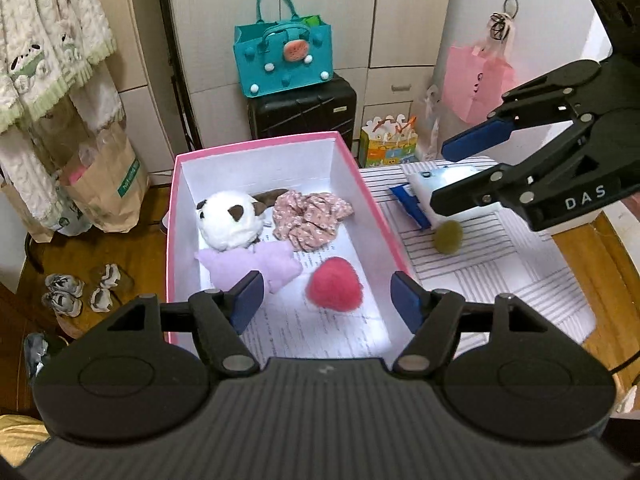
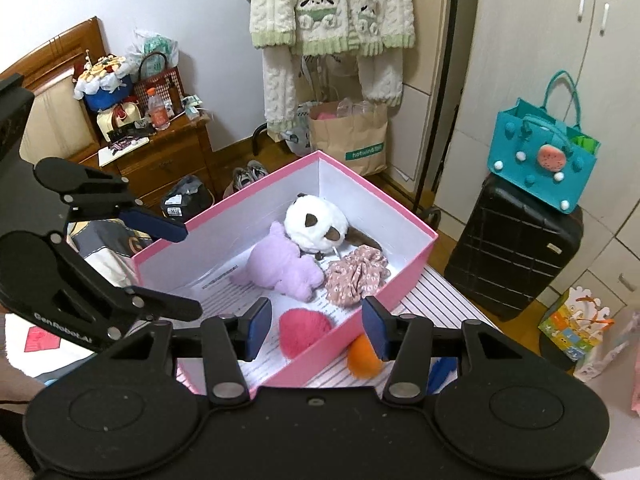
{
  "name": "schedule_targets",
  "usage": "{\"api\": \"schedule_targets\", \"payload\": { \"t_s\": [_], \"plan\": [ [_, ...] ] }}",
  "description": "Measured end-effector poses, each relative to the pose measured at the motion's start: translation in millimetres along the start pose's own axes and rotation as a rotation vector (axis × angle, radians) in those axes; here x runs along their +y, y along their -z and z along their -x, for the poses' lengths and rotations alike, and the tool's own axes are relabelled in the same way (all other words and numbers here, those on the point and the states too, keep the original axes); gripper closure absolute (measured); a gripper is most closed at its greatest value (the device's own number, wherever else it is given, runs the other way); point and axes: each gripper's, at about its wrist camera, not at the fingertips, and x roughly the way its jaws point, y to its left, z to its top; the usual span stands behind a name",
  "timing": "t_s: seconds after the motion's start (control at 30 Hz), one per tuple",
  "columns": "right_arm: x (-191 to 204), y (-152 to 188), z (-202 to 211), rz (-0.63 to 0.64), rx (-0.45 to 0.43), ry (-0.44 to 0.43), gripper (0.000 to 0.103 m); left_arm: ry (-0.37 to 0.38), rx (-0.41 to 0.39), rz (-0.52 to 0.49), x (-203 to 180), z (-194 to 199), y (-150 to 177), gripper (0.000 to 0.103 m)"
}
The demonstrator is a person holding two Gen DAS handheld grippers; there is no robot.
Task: Organize soft objects
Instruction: 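Withdraw both tools from the box back toward the table toys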
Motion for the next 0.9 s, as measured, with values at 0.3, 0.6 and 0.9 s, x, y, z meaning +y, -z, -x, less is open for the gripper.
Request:
{"api": "schedule_targets", "payload": {
  "t_s": [0.3,0.6,0.9],
  "plan": [
    [11,41,52,0.000,-0.043,0.066,0.043,0.007,-0.062,-0.052,-35,43,10,0.032],
    [1,90,83,-0.031,-0.065,0.129,0.039,0.055,-0.106,-0.163,-89,56,17,0.027],
    [-25,147,83,-0.078,-0.116,0.122,0.038,0.150,-0.085,-0.294,-146,20,23,0.027]
  ]
}}
